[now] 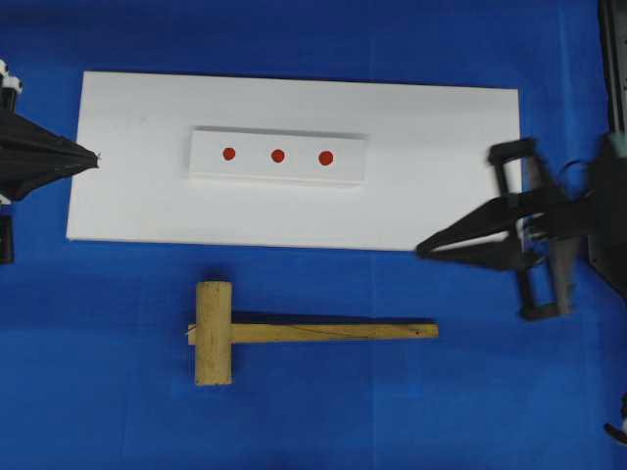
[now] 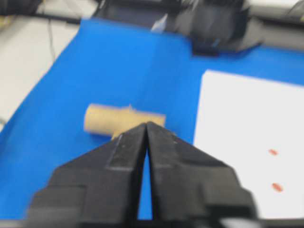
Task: Hit the mark with a hammer.
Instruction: 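Reach the right gripper down and grasp the wooden mallet's handle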
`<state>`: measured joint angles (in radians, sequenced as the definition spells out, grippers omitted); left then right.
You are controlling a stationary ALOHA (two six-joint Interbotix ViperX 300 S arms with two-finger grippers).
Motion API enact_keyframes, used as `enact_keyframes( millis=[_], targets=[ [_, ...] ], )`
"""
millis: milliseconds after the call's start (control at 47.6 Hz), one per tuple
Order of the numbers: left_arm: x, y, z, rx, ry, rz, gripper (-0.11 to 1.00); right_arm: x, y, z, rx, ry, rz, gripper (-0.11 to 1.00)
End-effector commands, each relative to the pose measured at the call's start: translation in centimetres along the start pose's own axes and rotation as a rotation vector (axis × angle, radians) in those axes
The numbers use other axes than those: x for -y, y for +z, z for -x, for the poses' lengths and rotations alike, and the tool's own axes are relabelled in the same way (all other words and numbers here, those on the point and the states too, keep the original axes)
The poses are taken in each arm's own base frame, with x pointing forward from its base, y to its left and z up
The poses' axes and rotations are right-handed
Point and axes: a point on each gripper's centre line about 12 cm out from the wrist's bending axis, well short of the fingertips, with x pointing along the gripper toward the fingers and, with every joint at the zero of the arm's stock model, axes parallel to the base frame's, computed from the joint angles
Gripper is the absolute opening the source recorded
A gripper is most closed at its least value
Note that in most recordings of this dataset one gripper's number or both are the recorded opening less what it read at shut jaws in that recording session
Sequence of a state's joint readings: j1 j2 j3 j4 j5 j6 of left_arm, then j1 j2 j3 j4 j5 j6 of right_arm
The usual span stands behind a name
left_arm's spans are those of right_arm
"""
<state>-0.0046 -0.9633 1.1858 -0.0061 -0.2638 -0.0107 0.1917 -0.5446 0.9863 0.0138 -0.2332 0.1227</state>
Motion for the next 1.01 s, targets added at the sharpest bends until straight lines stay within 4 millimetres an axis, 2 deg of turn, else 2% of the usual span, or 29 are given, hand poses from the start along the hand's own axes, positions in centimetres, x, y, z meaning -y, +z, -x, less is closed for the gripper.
enact_keyframes(
  millis=[0, 105, 273, 315, 441, 672, 986],
  targets=[
    [0.1, 0.1, -0.2, 0.001, -0.004, 0.003, 0.00, -0.2, 0.3, -2.1, -0.020, 0.002, -0.017, 0.10],
    [0.1, 0.0, -0.2, -0.002, -0.004, 0.003, 0.00, -0.4, -0.8, -4.9, -0.093, -0.002, -0.048, 0.34],
    [0.1, -0.2, -0.1, -0.006, -0.003, 0.003, 0.00, -0.9, -2.8, -8.9, -0.204, -0.003, -0.069, 0.86],
    [0.1, -0.3, 0.0, -0.006, -0.003, 0.003, 0.00, -1.1, -3.6, -9.8, -0.231, -0.005, -0.079, 0.92],
    [0.1, -0.3, 0.1, -0.005, -0.004, 0.002, 0.00, -1.2, -5.9, -12.5, -0.283, -0.019, -0.114, 0.89],
    [0.0, -0.6, 0.2, -0.009, -0.002, 0.002, 0.00, -1.5, -9.3, -16.2, -0.290, -0.033, -0.154, 0.89],
    [0.0, -0.8, 0.3, -0.011, -0.002, 0.002, 0.00, -1.7, -13.3, -18.9, -0.325, -0.061, -0.198, 0.89]
  ],
)
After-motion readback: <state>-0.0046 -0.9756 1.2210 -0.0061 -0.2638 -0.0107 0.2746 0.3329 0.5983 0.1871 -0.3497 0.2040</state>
